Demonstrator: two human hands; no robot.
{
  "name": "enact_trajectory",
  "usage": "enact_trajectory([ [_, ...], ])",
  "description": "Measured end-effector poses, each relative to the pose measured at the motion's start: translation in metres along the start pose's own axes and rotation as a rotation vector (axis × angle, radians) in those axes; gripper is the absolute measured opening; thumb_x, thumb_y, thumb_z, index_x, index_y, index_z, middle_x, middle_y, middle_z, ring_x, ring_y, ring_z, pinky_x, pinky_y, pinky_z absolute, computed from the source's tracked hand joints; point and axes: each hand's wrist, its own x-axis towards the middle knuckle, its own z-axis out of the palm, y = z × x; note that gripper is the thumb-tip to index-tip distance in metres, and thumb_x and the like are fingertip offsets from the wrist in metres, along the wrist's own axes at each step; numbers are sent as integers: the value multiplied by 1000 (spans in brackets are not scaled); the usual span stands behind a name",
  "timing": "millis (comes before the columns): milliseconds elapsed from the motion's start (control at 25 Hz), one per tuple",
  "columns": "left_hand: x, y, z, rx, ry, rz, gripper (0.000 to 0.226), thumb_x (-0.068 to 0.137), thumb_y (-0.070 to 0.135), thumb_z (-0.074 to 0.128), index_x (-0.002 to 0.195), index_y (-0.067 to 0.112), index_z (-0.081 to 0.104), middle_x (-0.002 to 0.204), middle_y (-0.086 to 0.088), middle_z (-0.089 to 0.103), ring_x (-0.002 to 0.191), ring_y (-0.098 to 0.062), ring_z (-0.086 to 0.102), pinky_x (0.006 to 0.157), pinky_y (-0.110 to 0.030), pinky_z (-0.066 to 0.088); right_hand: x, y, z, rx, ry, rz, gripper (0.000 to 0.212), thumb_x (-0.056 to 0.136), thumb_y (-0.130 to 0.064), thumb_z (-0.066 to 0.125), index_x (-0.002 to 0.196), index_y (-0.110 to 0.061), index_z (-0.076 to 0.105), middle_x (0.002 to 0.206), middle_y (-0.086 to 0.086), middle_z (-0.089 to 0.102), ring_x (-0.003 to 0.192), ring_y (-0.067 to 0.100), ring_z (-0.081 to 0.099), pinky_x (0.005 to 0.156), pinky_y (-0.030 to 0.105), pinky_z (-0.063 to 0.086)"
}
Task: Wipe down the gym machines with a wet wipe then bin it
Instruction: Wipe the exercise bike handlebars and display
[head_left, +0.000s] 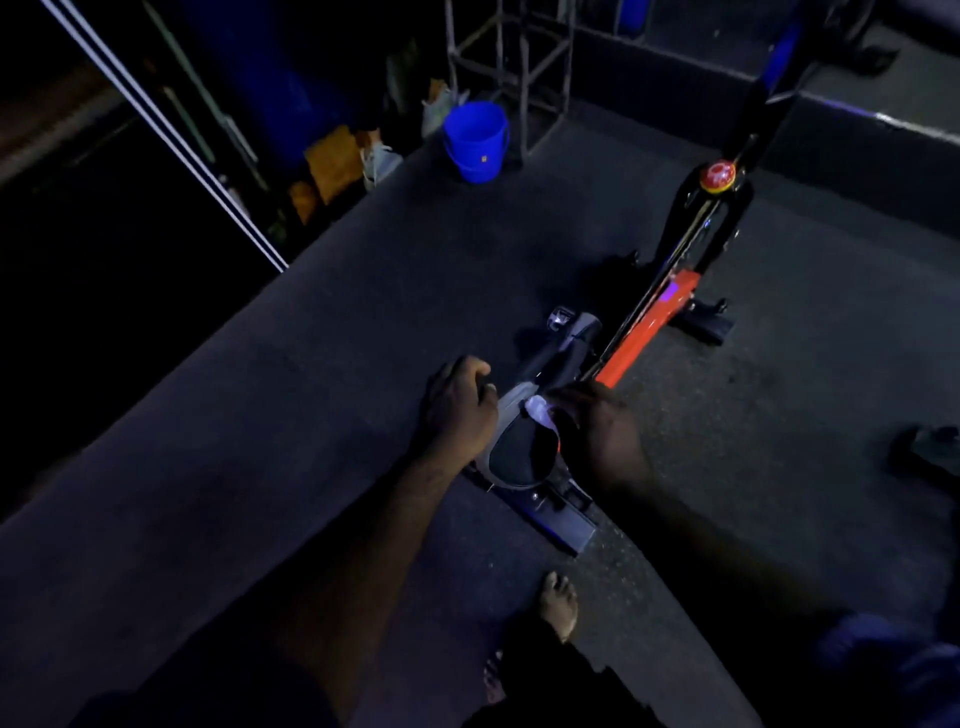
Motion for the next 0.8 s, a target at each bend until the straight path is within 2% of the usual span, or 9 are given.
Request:
enact_trajectory([
  [80, 16, -6, 5, 3, -20, 4, 24, 103, 20, 55, 125, 15, 64, 130, -2, 64, 125, -22, 54, 105, -36, 44, 0, -2, 16, 34, -3, 7, 39, 101, -21, 69, 63, -19, 59, 64, -3, 51, 61, 5, 39, 61, 31, 41],
  [160, 33, -16, 13, 64, -75, 43, 21, 105, 25, 52, 119, 16, 65, 124, -3, 66, 120, -24, 56, 102, -36, 44, -18, -6, 24, 67, -82, -13, 38, 103, -21, 66, 67, -21, 56, 67, -7, 49, 63, 6, 41, 63, 23, 36],
  [280, 54, -21, 18, 187, -140, 113, 37, 109, 33, 40, 116, 8, 66, 126, -16, 64, 122, -35, 52, 107, -41, 36, -69, -9, 36, 3, -233, -68, 14, 103, -18, 61, 106, -20, 75, 103, -2, 69, 94, 15, 60, 85, 22, 40],
  [360, 65, -23, 19, 240, -167, 154, 39, 112, 34, 39, 112, 5, 66, 120, -21, 64, 119, -39, 53, 108, -45, 34, -54, -9, 35, 89, -197, 59, 33, 106, -39, 54, 110, -14, 75, 111, 5, 70, 101, 25, 64, 88, 27, 42],
  [440, 74, -31, 25, 235, -286, 156, 56, 113, 44, 29, 128, 2, 63, 137, -28, 56, 134, -39, 46, 116, -43, 24, -18, -4, 33, 186, -70, 260, 48, 102, -50, 58, 95, -7, 76, 99, 9, 69, 92, 20, 65, 80, 31, 47],
  [520, 80, -42, 30, 199, -330, 181, 66, 113, 46, 19, 142, 0, 56, 151, -25, 49, 144, -38, 39, 120, -41, 17, -5, -11, 37, 217, 37, 376, 27, 97, -31, 71, 88, -6, 74, 92, 9, 68, 87, 11, 66, 76, 31, 49],
  [600, 79, -45, 37, 201, -228, 340, 57, 111, 34, 25, 117, -5, 66, 123, -28, 65, 118, -44, 56, 107, -53, 37, -36, -37, 56, 138, 85, 364, 14, 98, -14, 67, 107, -9, 77, 116, 7, 72, 110, 12, 68, 96, 32, 52],
  [680, 85, -47, 42, 196, -119, 418, 45, 106, 28, 35, 92, 0, 66, 94, -23, 67, 93, -43, 61, 90, -55, 49, -79, -62, 71, -46, 68, 261, 40, 93, 0, 65, 131, -8, 71, 142, 8, 64, 136, 22, 57, 116, 36, 43],
  [800, 88, -48, 42, 167, -125, 350, 50, 104, 41, 31, 96, 6, 66, 106, -21, 64, 105, -40, 56, 95, -47, 41, -94, -73, 77, -149, -14, 253, 58, 88, 6, 58, 145, -9, 60, 155, 9, 53, 147, 23, 46, 118, 36, 41],
])
